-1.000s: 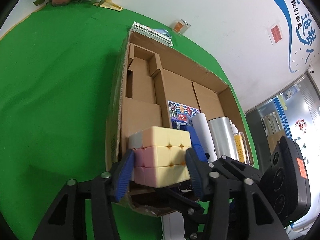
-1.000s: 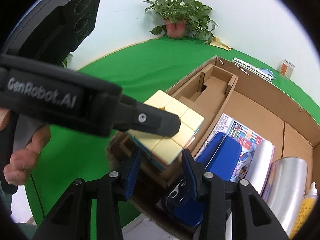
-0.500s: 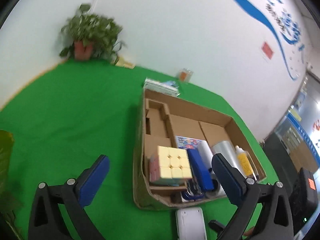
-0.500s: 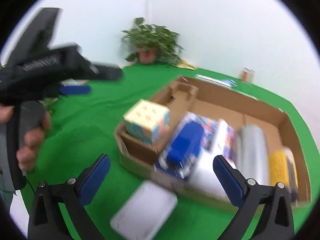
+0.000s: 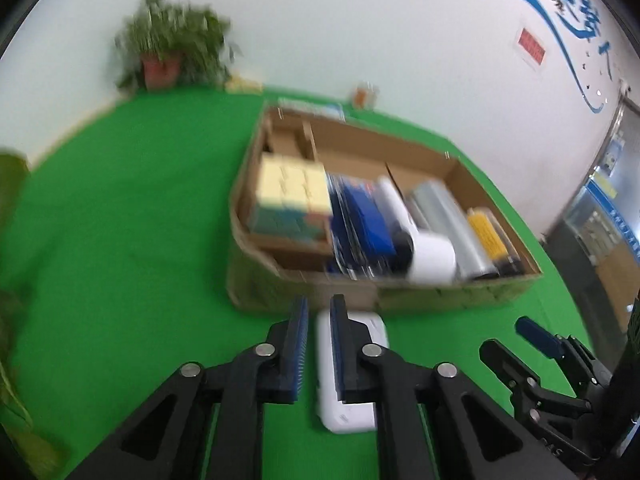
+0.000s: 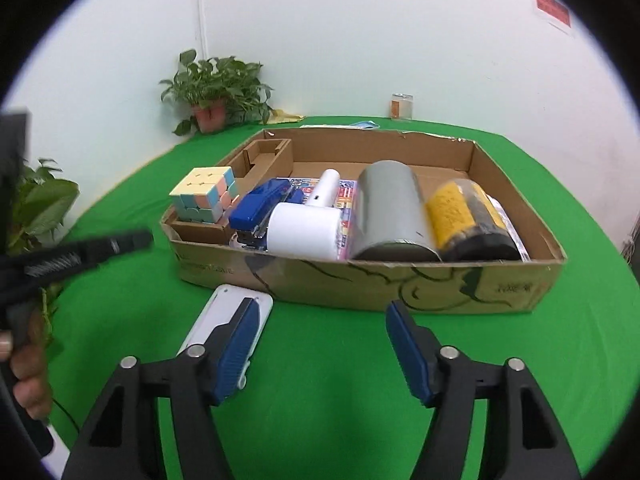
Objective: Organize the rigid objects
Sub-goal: 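Move the left gripper back to the white power bank on the table, then grasp the white power bank with the left gripper and lift it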
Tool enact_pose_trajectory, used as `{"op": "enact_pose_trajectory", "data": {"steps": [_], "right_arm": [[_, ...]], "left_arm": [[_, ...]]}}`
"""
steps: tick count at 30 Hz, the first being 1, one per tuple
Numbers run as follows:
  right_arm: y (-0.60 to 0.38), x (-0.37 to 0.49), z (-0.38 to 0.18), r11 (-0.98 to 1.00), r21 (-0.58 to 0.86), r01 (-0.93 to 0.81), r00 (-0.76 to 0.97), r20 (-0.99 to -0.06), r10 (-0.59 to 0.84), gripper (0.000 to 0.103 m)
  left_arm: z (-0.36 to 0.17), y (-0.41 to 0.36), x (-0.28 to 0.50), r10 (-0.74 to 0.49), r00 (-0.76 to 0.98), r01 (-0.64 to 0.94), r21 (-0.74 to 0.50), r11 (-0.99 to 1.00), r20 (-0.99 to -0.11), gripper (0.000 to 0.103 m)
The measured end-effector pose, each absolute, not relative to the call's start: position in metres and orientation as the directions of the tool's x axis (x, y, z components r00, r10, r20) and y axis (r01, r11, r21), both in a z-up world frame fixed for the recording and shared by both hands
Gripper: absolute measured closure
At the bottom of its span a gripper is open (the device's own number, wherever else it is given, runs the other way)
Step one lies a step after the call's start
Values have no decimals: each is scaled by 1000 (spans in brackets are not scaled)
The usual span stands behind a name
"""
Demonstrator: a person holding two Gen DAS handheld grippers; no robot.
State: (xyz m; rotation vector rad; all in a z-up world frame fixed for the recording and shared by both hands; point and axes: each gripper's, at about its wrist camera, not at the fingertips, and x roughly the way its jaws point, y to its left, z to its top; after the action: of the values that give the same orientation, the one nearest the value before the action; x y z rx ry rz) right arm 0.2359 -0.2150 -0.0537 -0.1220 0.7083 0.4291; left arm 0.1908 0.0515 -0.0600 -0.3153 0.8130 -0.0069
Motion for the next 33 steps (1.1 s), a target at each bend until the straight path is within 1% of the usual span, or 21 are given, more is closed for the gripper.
{"op": "enact_pose_trajectory", "data": {"steps": [1,2,3,4,5,7,11,13,15,17,18,20,22,23,26,30,32,33], "right_arm": [[-222,234,-54,908,42,-416,675,-656,339,13],[-229,231,-54,911,48,-411,679,-651,340,7],[-232,229,-54,912,49,-407,681,-649,339,4],[-237,226,-54,912,56,-406,679,-650,342,3],[-242,226,-54,911,69,-408,672,-652,350,1],[-246,224,-58,910,67,-410,668,-657,350,1],[-252,221,-63,900,80,-430,644,-671,367,1],[-255,219,-66,896,87,-436,634,-677,374,1],[-259,218,-69,893,95,-440,627,-679,381,1],[-264,215,-73,884,111,-454,605,-690,398,1],[-266,214,-74,879,118,-462,595,-694,406,1],[-268,212,-78,865,138,-483,564,-706,427,1],[-271,208,-81,848,154,-507,541,-709,452,1],[-272,205,-81,839,156,-521,534,-707,463,1],[-277,200,-85,822,158,-546,515,-711,479,1],[-285,199,-90,811,171,-560,494,-716,492,1],[-286,203,-89,798,157,-582,485,-720,496,1],[-285,204,-88,782,140,-607,482,-718,502,1]], "left_arm": [[-60,51,191,-131,685,-109,-278,954,-716,88],[-62,45,190,-143,681,-94,-280,955,-718,64],[-64,39,190,-161,673,-81,-288,954,-722,41],[-65,36,188,-159,669,-87,-288,954,-726,0],[-65,34,186,-147,678,-100,-288,952,-720,2],[-73,30,190,-145,673,-106,-289,951,-726,1],[-105,25,212,-229,595,-97,-351,931,-770,1],[-119,25,219,-237,569,-113,-361,926,-788,1],[-136,21,227,-253,526,-125,-368,921,-812,8],[-149,14,233,-311,503,-111,-416,902,-807,27],[-155,10,235,-350,491,-100,-451,887,-798,29],[-162,0,238,-344,490,-107,-446,888,-801,32],[-166,-15,238,-355,482,-89,-448,890,-801,33],[-168,-23,238,-372,479,-76,-460,885,-795,38],[-176,-55,241,-452,437,-16,-509,860,-778,45],[-179,-85,246,-465,420,25,-503,864,-779,45],[-180,-86,245,-484,428,16,-529,849,-764,45],[-180,-83,242,-490,437,8,-541,841,-755,42]]}}
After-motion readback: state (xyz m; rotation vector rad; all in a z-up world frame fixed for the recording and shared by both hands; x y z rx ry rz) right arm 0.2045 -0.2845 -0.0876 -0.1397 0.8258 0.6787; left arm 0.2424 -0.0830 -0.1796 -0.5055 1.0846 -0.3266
